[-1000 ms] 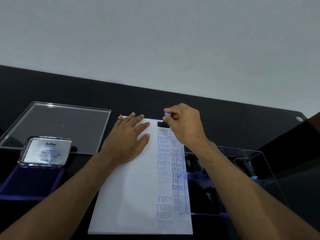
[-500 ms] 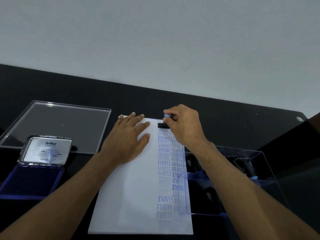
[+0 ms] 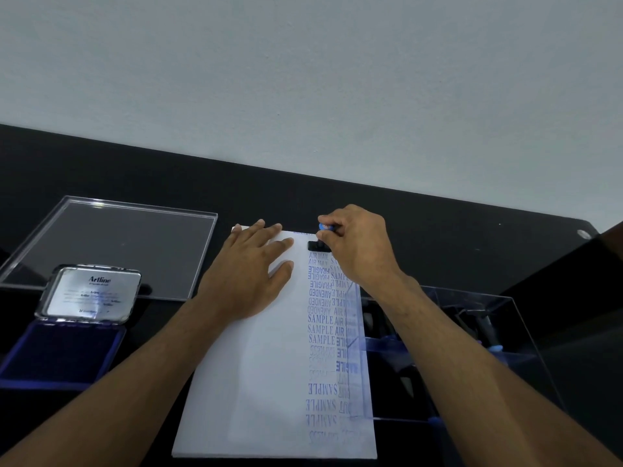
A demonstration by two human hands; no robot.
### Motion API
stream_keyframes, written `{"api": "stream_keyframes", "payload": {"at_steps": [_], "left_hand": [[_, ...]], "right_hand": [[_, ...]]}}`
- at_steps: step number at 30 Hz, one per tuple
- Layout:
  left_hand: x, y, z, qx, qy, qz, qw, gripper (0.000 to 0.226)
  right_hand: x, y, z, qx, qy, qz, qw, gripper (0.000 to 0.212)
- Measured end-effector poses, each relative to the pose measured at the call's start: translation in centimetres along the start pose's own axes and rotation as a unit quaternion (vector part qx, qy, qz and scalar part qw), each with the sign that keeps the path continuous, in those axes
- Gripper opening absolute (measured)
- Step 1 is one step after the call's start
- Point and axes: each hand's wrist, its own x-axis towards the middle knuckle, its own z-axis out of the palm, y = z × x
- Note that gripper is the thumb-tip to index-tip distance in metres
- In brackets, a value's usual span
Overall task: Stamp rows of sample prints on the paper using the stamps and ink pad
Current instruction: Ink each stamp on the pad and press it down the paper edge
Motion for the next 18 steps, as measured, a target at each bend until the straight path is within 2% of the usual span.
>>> {"api": "stream_keyframes", "payload": {"at_steps": [6, 18], "left_hand": [[0.06, 0.02, 0.04, -0.003, 0.000, -0.003, 1.000, 0.062], [-0.02, 0.03, 0.02, -0.001, 0.000, -0.005, 1.000, 0.063]], "right_hand": [[0.04, -0.28, -0.44, -0.001, -0.002, -0.005, 1.000, 0.015], [0.30, -0.48, -0.48, -0.001, 0.001, 0.004, 1.000, 0.013]]}}
